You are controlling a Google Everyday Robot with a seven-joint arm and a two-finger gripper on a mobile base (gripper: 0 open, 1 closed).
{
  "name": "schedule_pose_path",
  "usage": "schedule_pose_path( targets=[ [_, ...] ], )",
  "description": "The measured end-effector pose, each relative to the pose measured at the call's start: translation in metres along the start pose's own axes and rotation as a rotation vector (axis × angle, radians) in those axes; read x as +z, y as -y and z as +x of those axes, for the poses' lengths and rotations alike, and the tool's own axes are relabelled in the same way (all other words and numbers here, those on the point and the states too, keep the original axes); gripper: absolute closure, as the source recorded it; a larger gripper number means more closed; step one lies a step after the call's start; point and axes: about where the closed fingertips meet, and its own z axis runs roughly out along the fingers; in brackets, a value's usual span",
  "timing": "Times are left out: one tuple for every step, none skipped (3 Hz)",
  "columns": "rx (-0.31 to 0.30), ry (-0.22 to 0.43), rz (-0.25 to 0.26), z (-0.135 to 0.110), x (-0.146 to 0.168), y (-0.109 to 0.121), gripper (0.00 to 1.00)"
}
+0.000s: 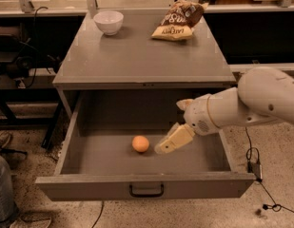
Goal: Pick orange from top drawer and place on counter
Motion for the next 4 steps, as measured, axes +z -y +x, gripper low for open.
schedule_pose_path(
  targets=[
    [-0.052, 0.06, 0.016, -0.011, 0.036, 0.021, 0.0],
    [-0.089, 0.049, 0.046, -0.011, 0.098, 0.05, 0.0],
    [-0.092, 0.012, 0.061, -0.003, 0.137, 0.057, 0.0],
    [-0.076, -0.024, 0.085, 0.012, 0.167, 0.056, 0.0]
  ],
)
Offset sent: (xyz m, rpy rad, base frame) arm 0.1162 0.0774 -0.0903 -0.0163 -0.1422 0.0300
